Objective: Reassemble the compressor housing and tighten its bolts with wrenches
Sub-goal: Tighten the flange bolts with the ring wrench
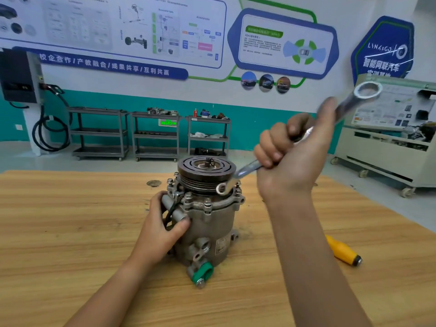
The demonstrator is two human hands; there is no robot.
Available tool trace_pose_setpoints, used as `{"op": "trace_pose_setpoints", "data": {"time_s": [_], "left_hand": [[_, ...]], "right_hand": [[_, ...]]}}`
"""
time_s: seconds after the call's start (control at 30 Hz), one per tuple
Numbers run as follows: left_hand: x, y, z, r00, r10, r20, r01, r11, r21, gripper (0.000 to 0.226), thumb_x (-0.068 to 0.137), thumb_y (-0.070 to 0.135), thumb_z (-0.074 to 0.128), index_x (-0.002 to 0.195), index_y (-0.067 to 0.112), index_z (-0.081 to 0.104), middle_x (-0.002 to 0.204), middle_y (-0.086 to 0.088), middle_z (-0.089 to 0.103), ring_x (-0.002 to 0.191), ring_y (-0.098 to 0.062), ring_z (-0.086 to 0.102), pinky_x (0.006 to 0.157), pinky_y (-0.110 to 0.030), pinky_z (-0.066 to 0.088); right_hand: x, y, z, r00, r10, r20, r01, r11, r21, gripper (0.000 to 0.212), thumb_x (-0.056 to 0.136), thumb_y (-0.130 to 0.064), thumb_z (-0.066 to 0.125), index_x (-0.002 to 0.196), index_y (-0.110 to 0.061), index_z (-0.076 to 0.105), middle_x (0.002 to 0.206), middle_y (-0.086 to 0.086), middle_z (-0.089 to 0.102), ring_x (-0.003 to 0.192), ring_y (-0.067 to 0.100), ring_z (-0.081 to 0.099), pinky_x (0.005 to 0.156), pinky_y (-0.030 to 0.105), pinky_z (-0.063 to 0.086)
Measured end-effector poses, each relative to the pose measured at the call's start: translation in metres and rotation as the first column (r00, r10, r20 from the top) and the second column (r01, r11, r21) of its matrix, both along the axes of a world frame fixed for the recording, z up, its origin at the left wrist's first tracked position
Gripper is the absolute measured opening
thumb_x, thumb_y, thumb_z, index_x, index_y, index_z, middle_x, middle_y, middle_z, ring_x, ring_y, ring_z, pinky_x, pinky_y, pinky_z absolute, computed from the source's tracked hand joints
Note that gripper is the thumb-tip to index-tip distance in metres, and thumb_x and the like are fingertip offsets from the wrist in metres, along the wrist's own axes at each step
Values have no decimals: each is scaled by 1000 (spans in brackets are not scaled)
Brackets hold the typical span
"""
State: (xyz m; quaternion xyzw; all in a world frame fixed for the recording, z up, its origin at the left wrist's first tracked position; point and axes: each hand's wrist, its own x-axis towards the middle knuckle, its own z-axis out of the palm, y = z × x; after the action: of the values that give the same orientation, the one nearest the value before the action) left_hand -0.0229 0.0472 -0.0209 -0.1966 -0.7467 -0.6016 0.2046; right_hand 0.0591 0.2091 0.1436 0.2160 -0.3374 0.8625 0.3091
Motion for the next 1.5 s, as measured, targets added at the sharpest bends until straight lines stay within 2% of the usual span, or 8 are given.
{"op": "trace_pose_setpoints", "data": {"time_s": [0.13,0.27,0.4,0.6,0.8,1.03,1.2,1.5], "left_hand": [[-2,1,-2,1000,14,-12,-14,1000,16,62,64,30,62,117,38,30,112,26,44,97,27,44,74,3,37],[-6,0,-5,999,27,-38,-27,1000,2,64,77,13,72,118,35,29,112,25,43,96,30,42,73,5,35],[-8,-1,-8,998,49,-44,-50,999,-17,65,79,0,67,120,32,30,112,25,43,96,30,42,72,5,36],[-7,-2,-7,999,25,-45,-25,1000,-3,60,80,6,68,114,40,32,112,24,45,97,27,45,72,3,39],[-4,-1,-2,1000,-3,-1,3,1000,19,65,61,43,63,118,40,31,113,26,45,98,26,45,72,2,39],[-4,0,-3,1000,-10,-24,10,1000,14,56,66,29,60,111,45,33,111,24,47,96,25,47,71,1,40],[-3,0,-2,999,-16,-38,17,1000,21,56,66,29,60,113,43,33,111,24,46,97,26,46,71,2,39],[-3,-1,-2,999,-26,-27,27,999,18,56,62,40,63,109,49,33,111,26,47,97,24,47,71,-1,42]], "right_hand": [[-35,39,-1,947,158,279,-92,968,-235,65,82,-78,26,57,-18,28,43,-7,17,36,8,12,32,19,10],[-67,55,-14,892,274,359,-116,907,-405,60,88,-69,30,55,-19,24,40,-6,17,30,10,13,29,17,10],[-86,63,-23,860,322,395,-114,878,-466,60,91,-65,31,54,-18,25,39,-6,18,28,10,14,28,16,11],[-107,68,-37,832,441,337,-241,834,-496,66,92,-64,31,47,-16,29,36,-6,21,25,9,17,25,18,13],[-121,71,-47,780,568,263,-407,780,-475,79,91,-68,25,36,-12,33,32,-5,22,22,8,20,23,18,15],[-105,76,-54,842,463,277,-281,814,-508,68,89,-70,25,49,-15,29,35,-5,22,25,9,21,26,16,18],[-99,73,-34,898,275,344,-175,939,-295,77,86,-74,22,37,-17,33,36,-6,20,28,8,19,30,15,15],[-121,71,-35,772,510,380,-392,852,-348,78,89,-71,21,38,-13,32,33,-5,22,23,8,20,24,16,15]]}}
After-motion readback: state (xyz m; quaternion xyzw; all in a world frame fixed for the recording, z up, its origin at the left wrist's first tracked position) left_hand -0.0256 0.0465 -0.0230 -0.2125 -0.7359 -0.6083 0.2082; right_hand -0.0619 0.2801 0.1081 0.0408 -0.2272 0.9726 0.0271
